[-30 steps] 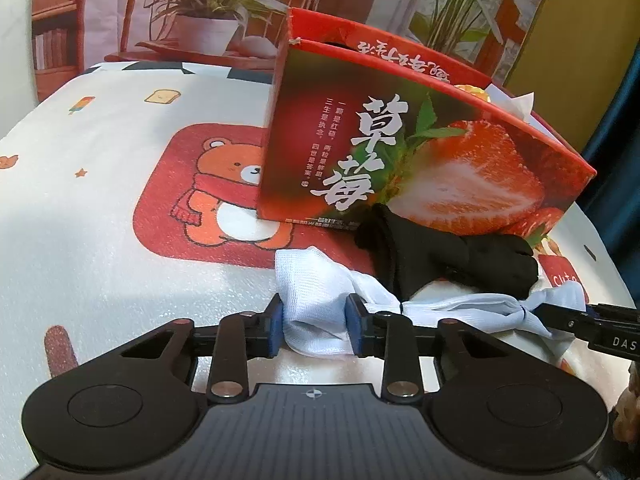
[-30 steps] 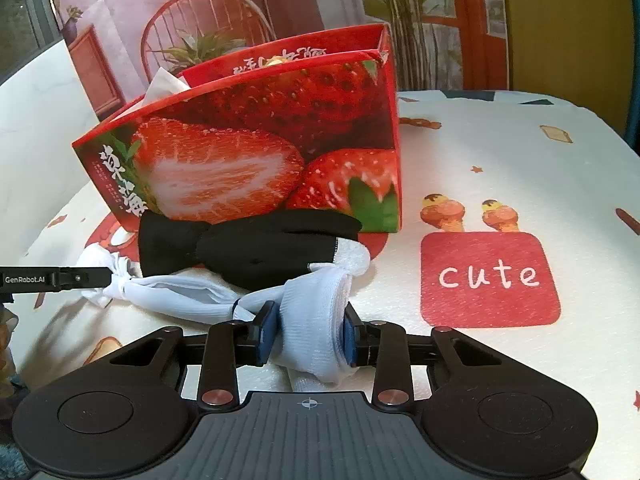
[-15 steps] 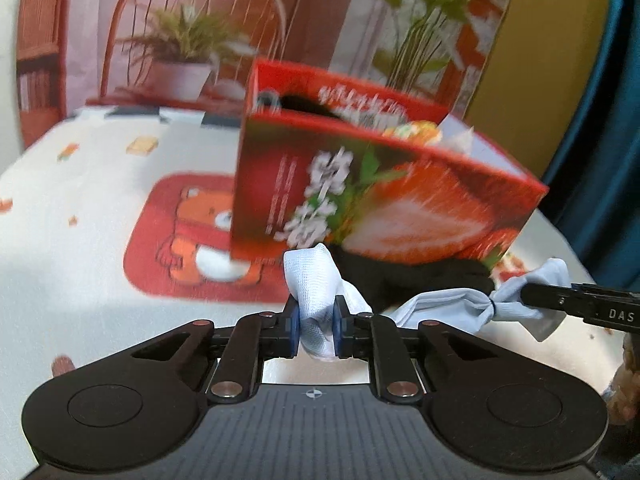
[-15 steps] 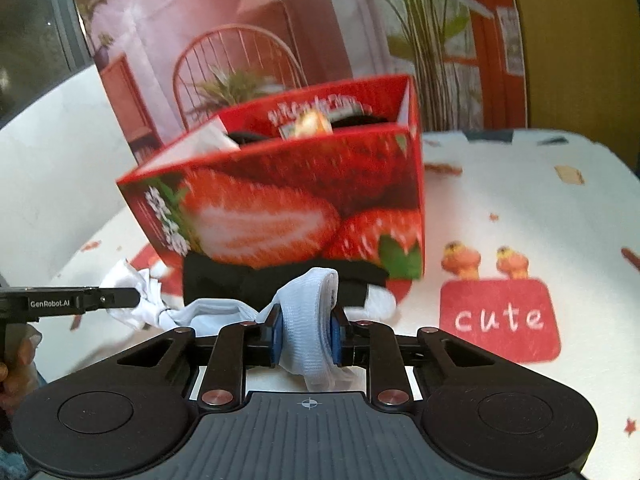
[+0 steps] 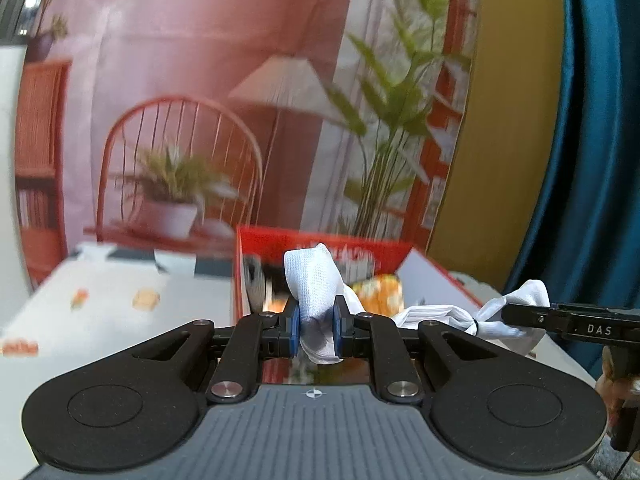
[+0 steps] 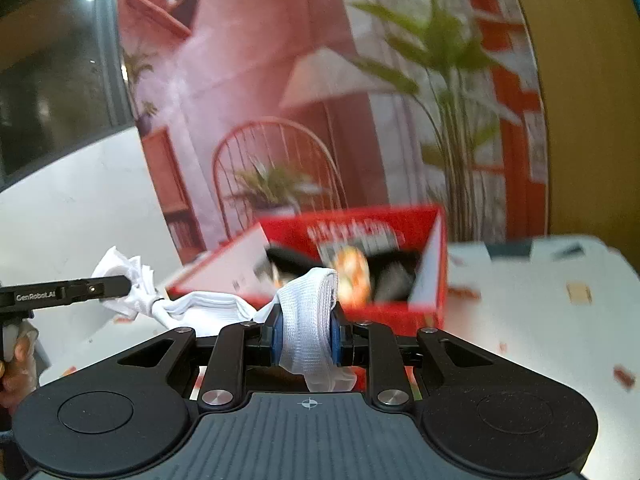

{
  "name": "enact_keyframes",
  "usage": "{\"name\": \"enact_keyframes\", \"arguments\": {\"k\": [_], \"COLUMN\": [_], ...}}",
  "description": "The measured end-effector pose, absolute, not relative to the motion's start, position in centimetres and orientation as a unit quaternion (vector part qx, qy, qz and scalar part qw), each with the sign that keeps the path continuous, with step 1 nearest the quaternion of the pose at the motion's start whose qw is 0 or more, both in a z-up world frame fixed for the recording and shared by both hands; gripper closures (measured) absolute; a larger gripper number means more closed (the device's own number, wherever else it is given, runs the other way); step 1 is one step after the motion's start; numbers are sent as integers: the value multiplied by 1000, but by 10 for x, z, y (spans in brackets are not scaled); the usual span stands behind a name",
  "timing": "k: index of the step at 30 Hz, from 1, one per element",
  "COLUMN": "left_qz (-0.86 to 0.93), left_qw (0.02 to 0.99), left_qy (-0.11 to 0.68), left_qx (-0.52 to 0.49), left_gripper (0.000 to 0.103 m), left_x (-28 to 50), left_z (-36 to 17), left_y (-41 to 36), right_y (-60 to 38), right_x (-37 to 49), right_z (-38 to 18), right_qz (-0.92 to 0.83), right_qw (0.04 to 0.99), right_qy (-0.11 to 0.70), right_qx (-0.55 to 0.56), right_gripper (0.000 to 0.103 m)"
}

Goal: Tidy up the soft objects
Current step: 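Lift the white socks with both tools and carry them over the red box, then open both tools to drop the white socks into the box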

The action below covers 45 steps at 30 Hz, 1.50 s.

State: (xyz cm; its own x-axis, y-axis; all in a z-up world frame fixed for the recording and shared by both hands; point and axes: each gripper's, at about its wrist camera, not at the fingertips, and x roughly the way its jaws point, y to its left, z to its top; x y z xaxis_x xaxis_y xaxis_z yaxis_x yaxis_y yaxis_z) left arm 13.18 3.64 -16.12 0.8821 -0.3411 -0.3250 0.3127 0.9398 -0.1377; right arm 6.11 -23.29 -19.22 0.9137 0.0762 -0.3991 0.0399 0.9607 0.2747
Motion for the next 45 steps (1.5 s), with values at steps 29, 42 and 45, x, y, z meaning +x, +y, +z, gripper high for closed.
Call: {"name": "enact_keyframes", "arguments": {"k": [29, 42, 45], "left_qz": [-168, -171, -179], "left_qw": [934, 925, 924], "left_qy": [313, 333, 332], "left_qx": [40, 62, 69], "left_gripper": [86, 73, 46], "left_x": [293, 304, 301], "left_z": [-186, -197, -196], "left_y": [-3, -2, -4], "right_y": [-254, -259, -258], "right_x": [189, 200, 194], "right_z": [-212, -227, -225], "right_qz": [-4, -28, -39], "right_qw": [936, 930, 936], "right_qy": [334, 348, 337], "right_qx": [114, 111, 96], "right_gripper": [84, 77, 74]}}
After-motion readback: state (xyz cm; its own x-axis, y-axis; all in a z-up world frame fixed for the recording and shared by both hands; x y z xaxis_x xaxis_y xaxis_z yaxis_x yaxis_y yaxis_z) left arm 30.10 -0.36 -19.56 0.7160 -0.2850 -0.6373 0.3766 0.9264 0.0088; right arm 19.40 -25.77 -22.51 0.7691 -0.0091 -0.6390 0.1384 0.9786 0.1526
